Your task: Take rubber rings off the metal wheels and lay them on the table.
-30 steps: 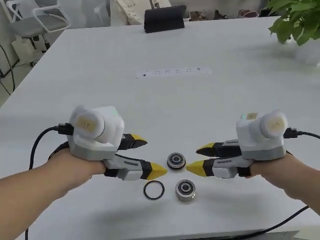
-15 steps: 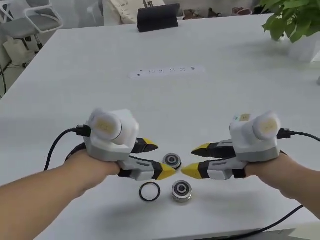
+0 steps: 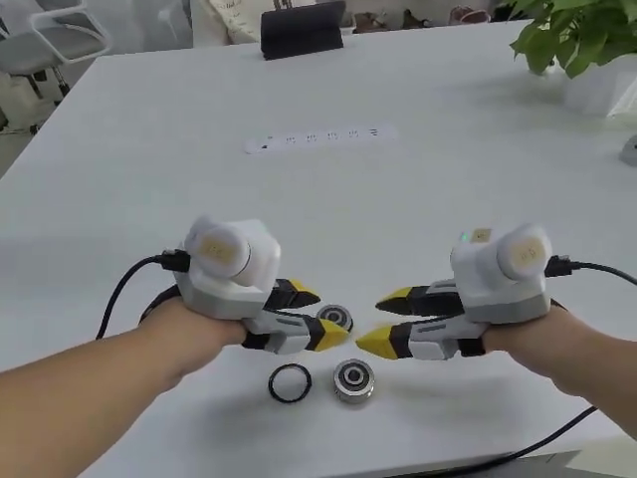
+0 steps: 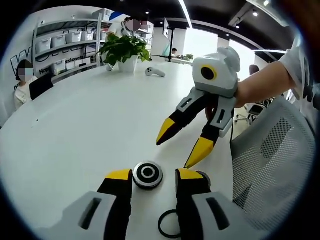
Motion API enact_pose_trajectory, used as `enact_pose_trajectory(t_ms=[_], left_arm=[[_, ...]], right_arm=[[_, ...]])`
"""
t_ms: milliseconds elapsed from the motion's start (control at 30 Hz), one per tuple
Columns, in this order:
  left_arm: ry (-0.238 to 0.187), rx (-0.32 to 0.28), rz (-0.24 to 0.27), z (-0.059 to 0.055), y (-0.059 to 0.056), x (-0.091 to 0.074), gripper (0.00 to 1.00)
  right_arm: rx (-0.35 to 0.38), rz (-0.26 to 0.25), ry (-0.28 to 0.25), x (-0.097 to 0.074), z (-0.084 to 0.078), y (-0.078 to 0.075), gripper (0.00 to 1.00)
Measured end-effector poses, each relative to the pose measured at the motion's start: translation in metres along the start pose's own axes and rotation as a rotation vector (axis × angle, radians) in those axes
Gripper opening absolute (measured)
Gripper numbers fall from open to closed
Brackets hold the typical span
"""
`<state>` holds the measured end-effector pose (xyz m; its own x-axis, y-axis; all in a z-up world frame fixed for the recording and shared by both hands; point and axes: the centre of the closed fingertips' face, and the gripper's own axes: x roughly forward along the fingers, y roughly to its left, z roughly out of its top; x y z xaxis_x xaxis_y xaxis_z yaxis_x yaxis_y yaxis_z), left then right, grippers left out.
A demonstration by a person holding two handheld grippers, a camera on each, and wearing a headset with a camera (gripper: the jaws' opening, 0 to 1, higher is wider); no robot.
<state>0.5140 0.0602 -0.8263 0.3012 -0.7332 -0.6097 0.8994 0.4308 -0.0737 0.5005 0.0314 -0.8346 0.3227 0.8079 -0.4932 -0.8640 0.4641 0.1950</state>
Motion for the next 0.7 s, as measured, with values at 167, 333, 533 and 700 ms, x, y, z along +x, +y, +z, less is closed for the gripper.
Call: enact_pose_trajectory(t_ms=[167,333,533,700], left_arm=[[0.01,0.012,-0.007,-0.002,0.0,0.004,0.24],[0.02,0.021,-0.004,-0.004,0.0,0.008,0.21],[0.035,0.031,-0.001,-0.007,0.002,0.01,0.16],[0.033,0.046,0.019,-0.005,0.004,0.011,0.11]], right_arm=[[0.007,-0.002,-0.003,0.0,-0.001,-0.001,0.36],[0.007,-0.001,-0.004,0.001,-0.001,-0.001,0.36],[0.008,0.0,-0.004,0.002,-0.001,-0.001,0.36],[0.01,0.001,-0.004,0.003,-0.001,-0.002,0.36]])
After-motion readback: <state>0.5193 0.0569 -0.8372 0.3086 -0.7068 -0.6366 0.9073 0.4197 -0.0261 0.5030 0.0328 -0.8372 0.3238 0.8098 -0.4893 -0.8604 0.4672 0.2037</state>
